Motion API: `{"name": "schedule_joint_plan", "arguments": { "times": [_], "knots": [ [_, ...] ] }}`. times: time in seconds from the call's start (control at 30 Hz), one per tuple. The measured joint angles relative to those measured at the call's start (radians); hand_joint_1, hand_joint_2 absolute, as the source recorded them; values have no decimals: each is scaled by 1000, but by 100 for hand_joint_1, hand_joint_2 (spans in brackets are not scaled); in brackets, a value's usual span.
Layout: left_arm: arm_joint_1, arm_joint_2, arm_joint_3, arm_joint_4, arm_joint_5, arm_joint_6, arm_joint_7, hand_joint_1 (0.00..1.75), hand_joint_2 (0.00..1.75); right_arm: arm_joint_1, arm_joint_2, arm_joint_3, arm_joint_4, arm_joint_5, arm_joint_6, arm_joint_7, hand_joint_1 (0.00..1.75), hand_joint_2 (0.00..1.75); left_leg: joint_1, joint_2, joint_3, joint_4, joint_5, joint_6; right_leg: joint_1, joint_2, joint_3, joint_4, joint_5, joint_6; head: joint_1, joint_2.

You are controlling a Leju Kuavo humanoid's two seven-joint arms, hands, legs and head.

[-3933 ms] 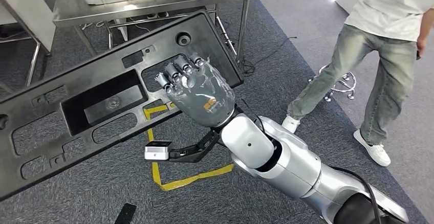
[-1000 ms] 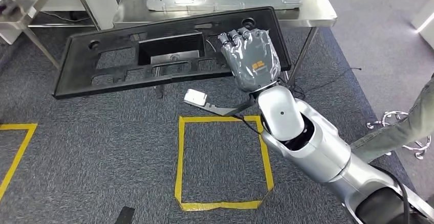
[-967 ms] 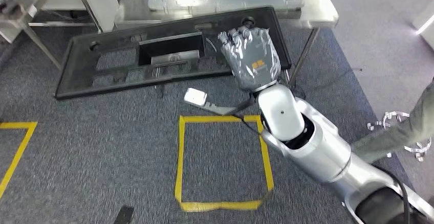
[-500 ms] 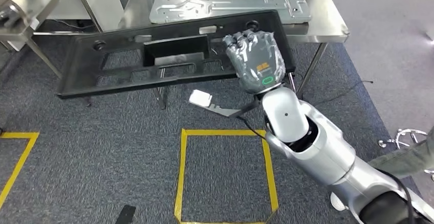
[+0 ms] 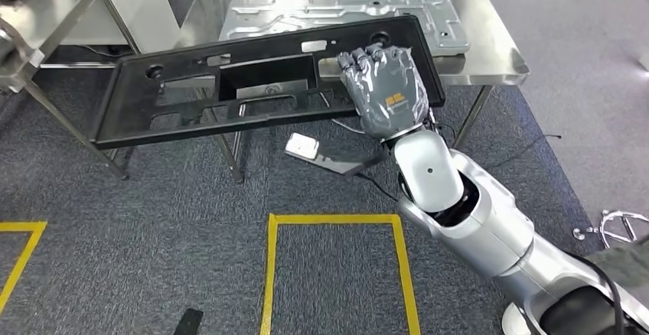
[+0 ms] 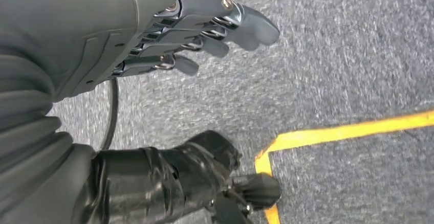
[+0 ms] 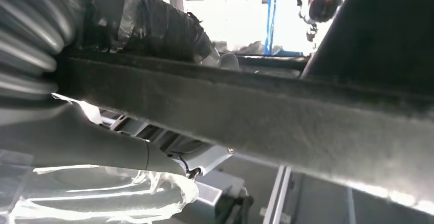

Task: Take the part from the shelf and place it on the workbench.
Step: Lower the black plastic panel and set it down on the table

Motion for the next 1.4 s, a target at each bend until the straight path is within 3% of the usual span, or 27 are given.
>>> {"name": "schedule_joint_plan", "arguments": {
  "times": [0.03,0.1,0.13,0.2,0.23,0.27,0.3,0.4,0.43,0.53,0.57,0.63,0.7,0.77,0.8,0.83,0.9,0.93,0.97,1.07,1.13,1.17,1.23,1.3,1.33,1.4],
  "knots": [
    [-1,0,0,0,0,0,0,0,175,0,-1,0,-1,0,0,0,175,175,2,0,14,-10,-1,3,0,-1,-7,24,10,5,1,0],
    [-2,1,0,0,0,0,0,0,175,-1,-4,0,-2,0,1,0,175,175,6,1,41,-22,-10,9,-1,-4,-51,104,8,13,4,0],
    [-2,1,0,0,0,0,0,0,175,-1,-5,0,-2,0,3,0,175,175,7,1,52,-24,-18,11,-3,-5,-85,155,-8,17,6,0],
    [-2,1,0,0,0,1,2,0,175,2,-7,0,-3,0,10,1,175,175,7,1,71,-25,-36,14,-5,-6,-161,238,-70,22,6,0],
    [-2,1,0,0,0,1,3,0,175,4,-9,0,-3,0,13,2,175,175,7,0,82,-24,-46,13,-6,-6,-189,251,-96,25,6,0],
    [-1,1,0,0,0,1,3,0,175,7,-11,0,-3,0,15,2,175,175,7,-1,94,-24,-57,12,-8,-6,-205,239,-105,27,6,0],
    [0,1,0,0,0,0,4,0,175,10,-14,0,-3,0,16,2,175,175,7,-3,108,-24,-68,11,-9,-6,-207,201,-86,27,6,0],
    [0,1,0,0,-1,0,8,0,175,14,-24,0,-1,-2,14,3,175,175,5,-5,138,-16,-105,1,-9,-8,-190,32,80,19,6,0],
    [-1,1,0,0,-1,1,9,0,175,15,-25,0,-2,-3,13,3,175,175,4,-6,143,-15,-118,-5,-7,-8,-184,3,117,13,6,0],
    [-2,2,0,0,-1,1,14,0,175,19,-27,0,-4,-4,13,3,175,175,4,-5,151,13,-127,-22,-5,-4,-164,-6,121,-9,6,0],
    [-4,2,0,0,-1,1,15,0,175,19,-28,0,-4,-4,13,3,175,175,5,-3,143,41,-123,-27,-6,-4,-156,-8,117,-16,5,0],
    [-8,2,0,0,-1,0,16,0,175,19,-29,0,-4,-4,13,3,175,175,10,2,86,134,-138,-38,-7,-4,-139,-8,106,-25,3,0],
    [-10,1,0,0,-1,0,19,0,175,21,-30,0,-4,-4,13,3,175,175,13,4,0,243,-188,-48,-7,-4,-123,-8,89,-28,2,0],
    [-6,1,0,0,-1,0,22,0,175,27,-31,0,-4,-4,13,3,175,175,14,5,-55,269,-225,-47,-6,-3,-102,-8,70,-28,1,0],
    [-4,2,0,0,-1,0,25,0,175,30,-31,0,-4,-4,13,3,175,175,13,5,-61,238,-214,-43,-5,-2,-88,-8,59,-28,1,0],
    [-3,2,0,0,-1,0,28,0,175,33,-32,0,-4,-4,13,3,175,175,11,5,-54,182,-177,-37,-4,-3,-74,-9,48,-27,1,0],
    [-2,3,0,1,-1,0,38,0,175,38,-32,0,-3,-4,13,3,175,175,4,5,-28,60,-62,-20,-1,-2,-50,-11,27,-24,2,0],
    [-1,4,-1,1,-1,0,44,0,175,40,-33,0,-1,-4,13,3,175,175,0,5,-16,23,-21,-13,0,-1,-40,-13,18,-19,2,0],
    [0,5,-1,1,0,0,50,0,175,45,-33,0,0,-4,13,2,175,175,-2,4,-7,3,1,-8,1,0,-32,-13,13,-14,2,0],
    [-1,8,-1,1,0,-1,59,0,175,59,-40,0,7,-3,12,-2,175,175,1,4,28,-19,-4,4,1,-1,-39,28,28,-1,3,0],
    [-3,8,-1,1,0,-1,60,0,175,63,-48,0,13,-1,12,-6,175,175,4,4,53,-29,-16,11,0,-4,-92,115,28,7,4,0],
    [-3,9,-1,1,1,-2,61,0,175,66,-52,0,14,0,13,-7,175,175,4,4,63,-30,-25,13,-2,-4,-129,167,14,12,4,0],
    [-3,10,-1,1,3,-2,66,0,175,77,-64,0,16,3,16,-8,175,175,4,3,86,-30,-47,15,-5,-5,-203,238,-43,19,5,0],
    [-1,10,-1,1,6,-2,73,0,175,93,-79,0,17,4,18,-10,175,175,4,0,119,-30,-75,13,-9,-6,-238,224,-71,24,5,0],
    [0,10,-1,1,8,-2,75,0,175,101,-86,-1,17,4,20,-11,175,175,5,-2,138,-29,-90,12,-11,-6,-238,182,-51,26,5,0],
    [2,10,-1,1,11,0,78,0,175,113,-100,-2,18,6,24,-11,175,175,4,-4,168,-23,-122,5,-14,-8,-232,70,70,23,6,0]
  ]
}}
